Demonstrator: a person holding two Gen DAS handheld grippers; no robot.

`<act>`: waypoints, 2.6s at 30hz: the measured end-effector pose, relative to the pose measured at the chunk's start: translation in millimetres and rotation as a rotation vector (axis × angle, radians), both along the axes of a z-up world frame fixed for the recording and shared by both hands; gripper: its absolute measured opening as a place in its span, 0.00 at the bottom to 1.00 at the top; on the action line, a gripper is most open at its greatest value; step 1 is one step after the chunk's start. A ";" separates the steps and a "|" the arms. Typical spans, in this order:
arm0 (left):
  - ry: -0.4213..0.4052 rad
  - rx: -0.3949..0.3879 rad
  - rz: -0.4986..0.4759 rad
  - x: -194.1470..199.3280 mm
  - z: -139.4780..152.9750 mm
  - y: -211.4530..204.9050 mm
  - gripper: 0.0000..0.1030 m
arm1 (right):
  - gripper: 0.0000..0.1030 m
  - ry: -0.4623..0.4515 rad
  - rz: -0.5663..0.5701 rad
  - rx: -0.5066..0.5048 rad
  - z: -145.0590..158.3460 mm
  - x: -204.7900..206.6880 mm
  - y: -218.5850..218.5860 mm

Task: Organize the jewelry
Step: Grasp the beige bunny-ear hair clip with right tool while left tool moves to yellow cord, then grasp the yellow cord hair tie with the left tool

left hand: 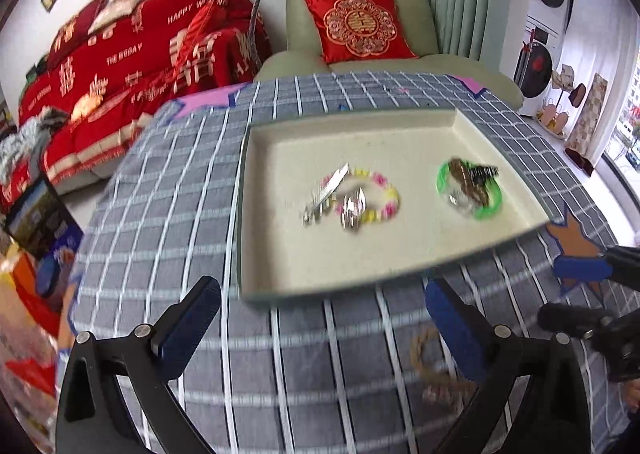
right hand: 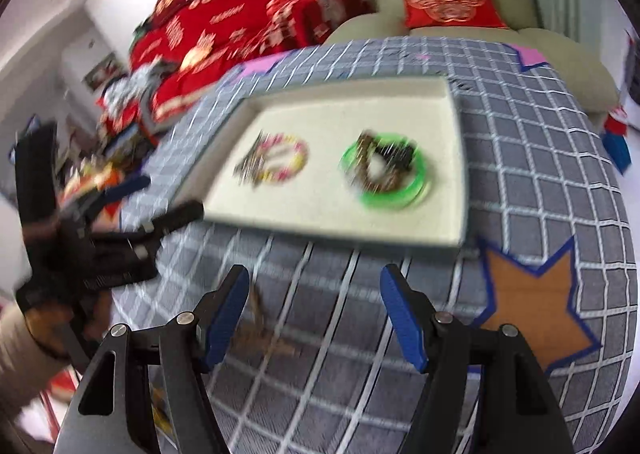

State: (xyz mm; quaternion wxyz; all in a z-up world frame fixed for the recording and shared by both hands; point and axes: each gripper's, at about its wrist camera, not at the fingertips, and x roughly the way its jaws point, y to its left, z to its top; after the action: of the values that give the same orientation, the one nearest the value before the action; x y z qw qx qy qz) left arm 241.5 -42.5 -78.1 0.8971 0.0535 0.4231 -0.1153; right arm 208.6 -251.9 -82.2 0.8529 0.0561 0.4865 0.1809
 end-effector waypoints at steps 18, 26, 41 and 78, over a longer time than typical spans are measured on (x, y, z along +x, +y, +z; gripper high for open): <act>0.068 -0.053 -0.025 -72.6 -19.5 32.4 1.00 | 0.69 -0.029 0.310 -0.230 -33.0 -27.8 70.3; 0.071 -0.059 -0.072 -97.9 -18.8 31.4 1.00 | 0.60 -0.023 0.328 -0.280 -35.9 -31.4 76.9; 0.088 -0.020 -0.211 -142.5 -25.8 7.2 0.94 | 0.09 -0.010 0.268 -0.323 -32.2 -49.0 82.1; 0.140 -0.083 -0.211 -157.7 -27.8 8.6 0.15 | 0.09 0.063 0.027 -0.097 -14.6 -88.8 46.7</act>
State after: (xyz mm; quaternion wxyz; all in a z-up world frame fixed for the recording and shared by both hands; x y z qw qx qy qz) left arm 83.8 -33.9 -106.0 0.8498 0.0523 0.4714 -0.2301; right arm 119.8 -205.1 -96.8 0.8365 0.0139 0.5219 0.1666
